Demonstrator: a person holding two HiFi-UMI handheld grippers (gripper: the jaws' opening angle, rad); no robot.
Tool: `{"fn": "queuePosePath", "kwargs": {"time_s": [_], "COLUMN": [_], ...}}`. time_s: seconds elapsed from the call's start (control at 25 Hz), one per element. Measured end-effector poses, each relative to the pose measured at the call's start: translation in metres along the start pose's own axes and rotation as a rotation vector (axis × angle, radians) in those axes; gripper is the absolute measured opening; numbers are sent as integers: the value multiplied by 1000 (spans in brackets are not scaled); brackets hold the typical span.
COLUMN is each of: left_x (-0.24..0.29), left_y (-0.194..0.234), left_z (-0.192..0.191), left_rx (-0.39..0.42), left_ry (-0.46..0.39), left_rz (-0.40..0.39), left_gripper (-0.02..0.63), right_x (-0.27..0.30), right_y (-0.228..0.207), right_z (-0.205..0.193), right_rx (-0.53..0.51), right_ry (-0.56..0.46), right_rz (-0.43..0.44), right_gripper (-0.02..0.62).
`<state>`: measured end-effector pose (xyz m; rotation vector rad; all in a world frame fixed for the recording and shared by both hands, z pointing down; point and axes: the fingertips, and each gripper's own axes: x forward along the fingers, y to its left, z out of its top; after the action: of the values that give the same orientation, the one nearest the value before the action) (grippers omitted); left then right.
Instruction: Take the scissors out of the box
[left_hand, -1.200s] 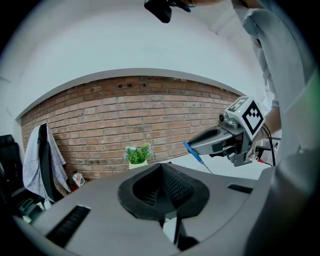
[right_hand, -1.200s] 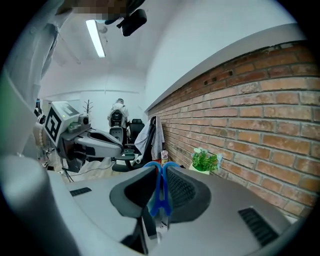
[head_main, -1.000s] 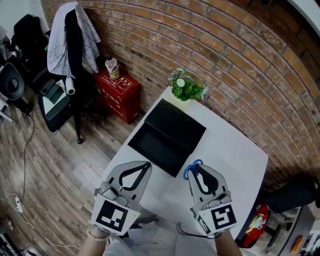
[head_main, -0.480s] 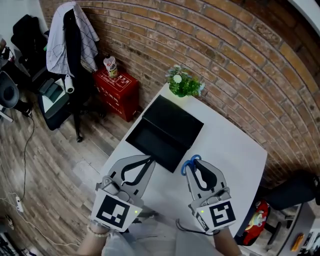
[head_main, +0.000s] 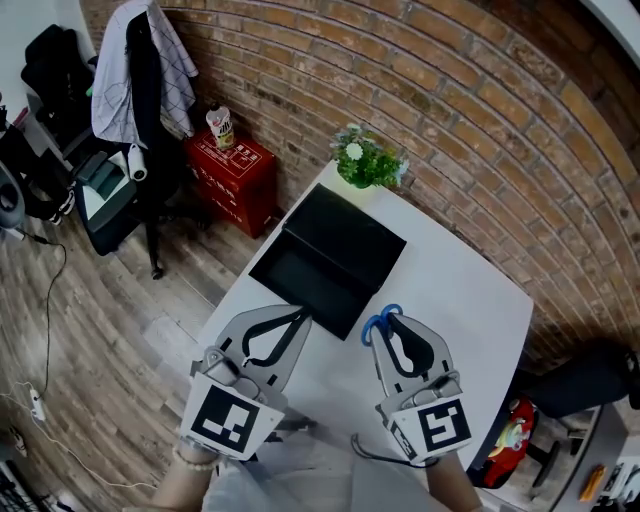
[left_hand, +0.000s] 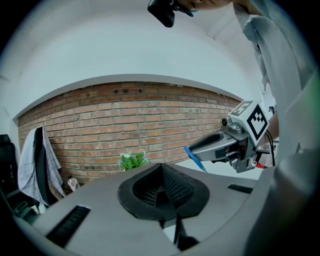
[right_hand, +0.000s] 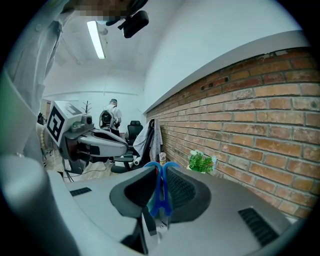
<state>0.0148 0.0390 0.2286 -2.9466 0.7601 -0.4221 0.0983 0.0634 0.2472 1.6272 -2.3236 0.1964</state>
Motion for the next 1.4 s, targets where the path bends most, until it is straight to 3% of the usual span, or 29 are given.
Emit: {"fn": "queuePosePath", "kwargs": {"time_s": [1.4], "left_x": [4], "left_y": [4], "left_z": [-5], "left_rx": [-3], "left_ry": [10], "left_rz": [4], "left_gripper": [18], "right_x": [3], "right_y": [-2], "right_z": [-2], "right_rx": [-20], "right_ry": [12], "right_rz": [-2], "right_gripper": [89]}}
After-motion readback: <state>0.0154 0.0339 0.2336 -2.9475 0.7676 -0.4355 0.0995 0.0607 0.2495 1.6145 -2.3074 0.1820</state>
